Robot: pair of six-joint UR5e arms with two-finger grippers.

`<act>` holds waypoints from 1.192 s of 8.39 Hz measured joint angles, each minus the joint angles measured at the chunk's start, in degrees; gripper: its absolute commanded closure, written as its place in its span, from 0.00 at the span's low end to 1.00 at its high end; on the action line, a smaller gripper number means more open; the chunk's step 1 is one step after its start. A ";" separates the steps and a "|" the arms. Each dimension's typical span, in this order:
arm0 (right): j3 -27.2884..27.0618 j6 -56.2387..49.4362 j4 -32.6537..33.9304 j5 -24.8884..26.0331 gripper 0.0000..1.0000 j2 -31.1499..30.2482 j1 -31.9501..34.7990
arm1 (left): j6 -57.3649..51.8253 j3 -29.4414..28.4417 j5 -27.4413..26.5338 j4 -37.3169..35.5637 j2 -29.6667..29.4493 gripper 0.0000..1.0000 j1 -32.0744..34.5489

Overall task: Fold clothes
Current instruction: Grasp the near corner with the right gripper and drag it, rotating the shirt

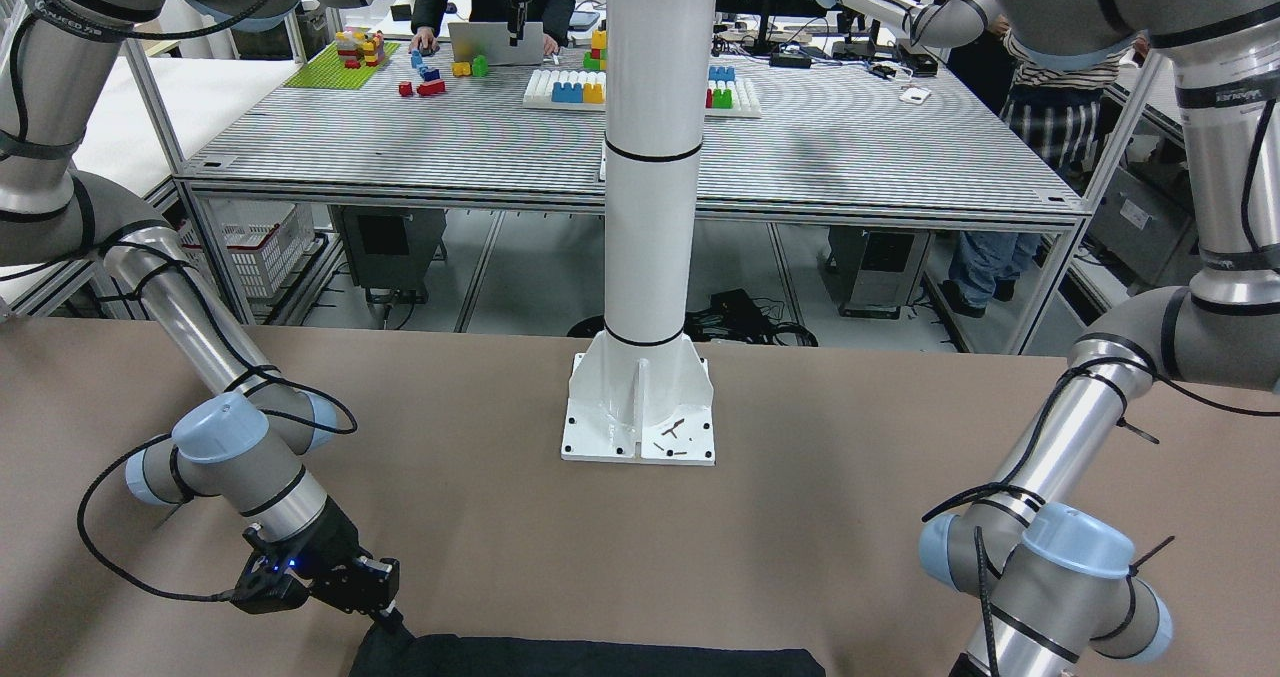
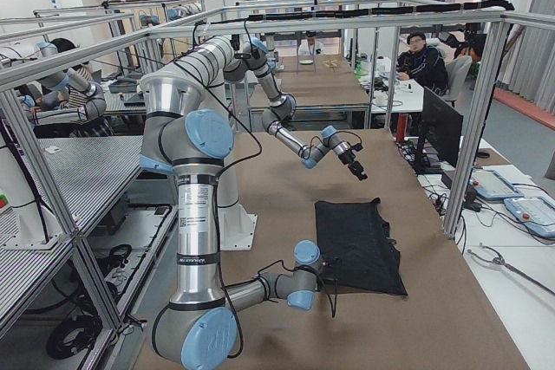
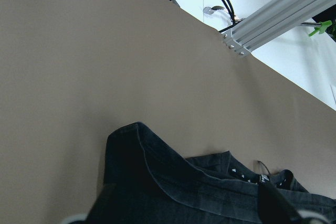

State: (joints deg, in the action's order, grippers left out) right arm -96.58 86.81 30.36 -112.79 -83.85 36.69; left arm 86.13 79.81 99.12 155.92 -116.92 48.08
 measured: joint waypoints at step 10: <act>-17.52 6.37 7.60 12.65 0.06 1.69 -26.71 | 0.00 -0.31 0.01 0.00 -0.71 0.06 0.09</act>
State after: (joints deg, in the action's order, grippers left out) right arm -114.10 93.18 37.96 -100.15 -82.16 9.98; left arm 86.13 79.49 99.14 155.91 -117.63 48.16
